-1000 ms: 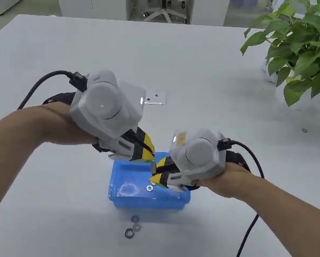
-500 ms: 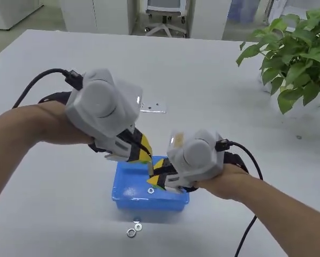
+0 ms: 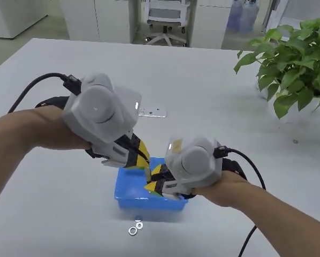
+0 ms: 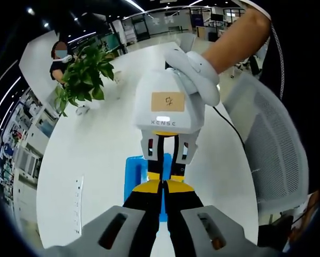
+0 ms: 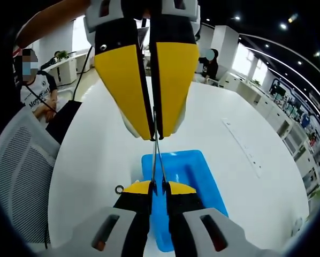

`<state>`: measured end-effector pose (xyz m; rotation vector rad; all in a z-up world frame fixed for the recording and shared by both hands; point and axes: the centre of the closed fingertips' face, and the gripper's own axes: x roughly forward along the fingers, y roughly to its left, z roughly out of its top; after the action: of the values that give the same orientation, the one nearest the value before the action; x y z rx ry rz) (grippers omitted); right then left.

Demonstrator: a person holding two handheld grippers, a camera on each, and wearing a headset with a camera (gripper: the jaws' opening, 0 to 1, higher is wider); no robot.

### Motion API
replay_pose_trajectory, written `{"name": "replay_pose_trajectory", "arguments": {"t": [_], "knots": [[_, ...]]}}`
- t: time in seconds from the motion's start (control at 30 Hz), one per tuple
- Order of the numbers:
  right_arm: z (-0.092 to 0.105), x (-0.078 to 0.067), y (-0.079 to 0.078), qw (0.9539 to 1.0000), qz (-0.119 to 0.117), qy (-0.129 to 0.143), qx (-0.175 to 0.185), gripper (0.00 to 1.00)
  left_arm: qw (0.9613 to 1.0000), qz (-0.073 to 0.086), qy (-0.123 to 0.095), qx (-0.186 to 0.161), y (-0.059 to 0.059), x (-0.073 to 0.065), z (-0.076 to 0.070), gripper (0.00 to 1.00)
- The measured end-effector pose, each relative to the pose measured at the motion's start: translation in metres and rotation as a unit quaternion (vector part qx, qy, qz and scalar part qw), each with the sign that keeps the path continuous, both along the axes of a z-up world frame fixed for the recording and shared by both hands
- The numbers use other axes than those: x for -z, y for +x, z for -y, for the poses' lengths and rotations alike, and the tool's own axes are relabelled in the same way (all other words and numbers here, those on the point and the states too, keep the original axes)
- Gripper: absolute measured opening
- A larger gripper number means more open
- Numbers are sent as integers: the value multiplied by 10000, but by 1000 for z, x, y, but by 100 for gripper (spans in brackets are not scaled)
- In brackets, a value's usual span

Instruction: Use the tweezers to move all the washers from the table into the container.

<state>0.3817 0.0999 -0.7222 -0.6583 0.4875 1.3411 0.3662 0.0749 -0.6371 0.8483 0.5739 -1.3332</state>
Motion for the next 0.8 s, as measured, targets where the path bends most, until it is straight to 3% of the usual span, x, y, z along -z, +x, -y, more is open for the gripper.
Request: {"name": "replay_pose_trajectory", "arguments": {"t": [0.33, 0.8], "knots": [[-6, 9, -20, 9999, -61, -19, -126, 11, 9999, -98, 75, -83, -18, 10, -9, 5], [-15, 34, -44, 9992, -303, -78, -255, 11, 9993, -329, 121, -145, -37, 35, -16, 5]]}}
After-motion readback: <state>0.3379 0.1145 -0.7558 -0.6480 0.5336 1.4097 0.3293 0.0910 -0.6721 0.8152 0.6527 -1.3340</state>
